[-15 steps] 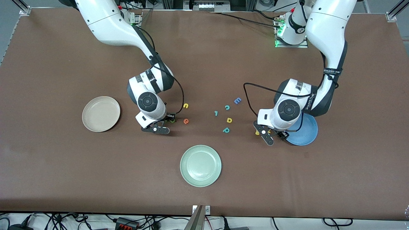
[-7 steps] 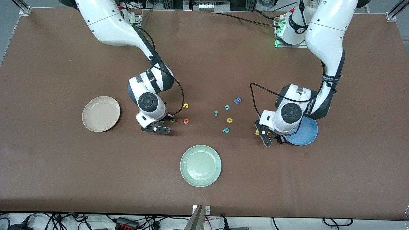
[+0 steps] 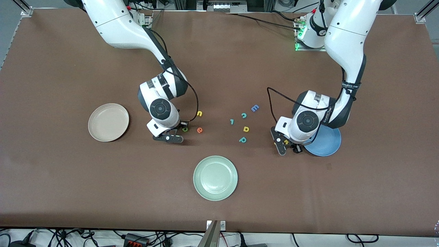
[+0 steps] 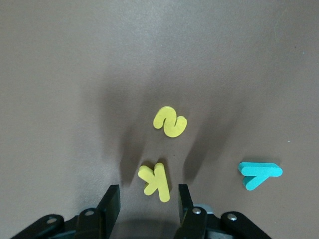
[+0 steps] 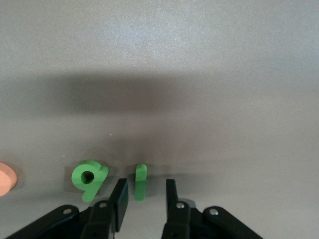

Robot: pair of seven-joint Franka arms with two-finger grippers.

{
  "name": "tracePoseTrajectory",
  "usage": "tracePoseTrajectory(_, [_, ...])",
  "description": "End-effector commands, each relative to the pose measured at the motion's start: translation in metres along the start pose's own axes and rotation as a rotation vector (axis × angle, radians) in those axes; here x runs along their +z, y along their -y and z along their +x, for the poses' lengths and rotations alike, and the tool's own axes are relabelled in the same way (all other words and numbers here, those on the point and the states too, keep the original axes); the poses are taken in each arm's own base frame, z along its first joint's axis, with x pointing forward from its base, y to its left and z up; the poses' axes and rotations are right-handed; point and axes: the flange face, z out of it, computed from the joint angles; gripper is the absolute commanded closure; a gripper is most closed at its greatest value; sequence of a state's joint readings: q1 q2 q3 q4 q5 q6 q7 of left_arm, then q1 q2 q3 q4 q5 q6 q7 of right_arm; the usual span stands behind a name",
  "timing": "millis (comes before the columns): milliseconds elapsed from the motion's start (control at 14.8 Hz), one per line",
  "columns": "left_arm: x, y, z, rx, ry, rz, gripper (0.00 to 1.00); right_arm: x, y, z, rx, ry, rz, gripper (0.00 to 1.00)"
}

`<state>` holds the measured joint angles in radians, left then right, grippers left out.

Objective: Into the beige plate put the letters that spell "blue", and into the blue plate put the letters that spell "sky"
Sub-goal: 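Grasp the green l with the right gripper while the left grasps yellow k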

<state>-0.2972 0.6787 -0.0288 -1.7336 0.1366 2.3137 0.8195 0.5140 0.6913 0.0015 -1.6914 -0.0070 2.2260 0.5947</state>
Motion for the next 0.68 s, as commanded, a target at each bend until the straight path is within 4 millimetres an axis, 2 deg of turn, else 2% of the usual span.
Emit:
tracePoseTrajectory(0, [0.003,-0.008,0.007,0.051,0.003,0.003,0.45,0.003,0.001,0.001,0.005,-0.002,0.003,0.63])
tracePoseTrajectory(203, [0.008,-0.01,0.009,0.045,0.006,-0.004,0.47,0.009,0.002,0.001,0.003,0.003,-0.001,0.65])
tracePoseTrajectory(339, [0.01,-0.012,0.01,0.045,0.007,-0.007,0.53,0.008,0.002,0.001,0.003,0.002,0.0,0.72])
tracePoseTrajectory(407, [0.013,-0.012,0.01,0.047,0.009,-0.01,0.57,0.008,0.002,0.001,0.003,0.002,0.0,0.81])
tracePoseTrajectory(542, [0.015,-0.013,0.01,0.049,0.01,-0.012,0.75,0.008,0.002,0.001,0.002,0.002,0.0,1.0])
tracePoseTrajectory(610, [0.015,-0.012,0.01,0.05,0.01,-0.01,0.84,0.004,0.002,0.002,0.002,-0.003,0.004,1.0])
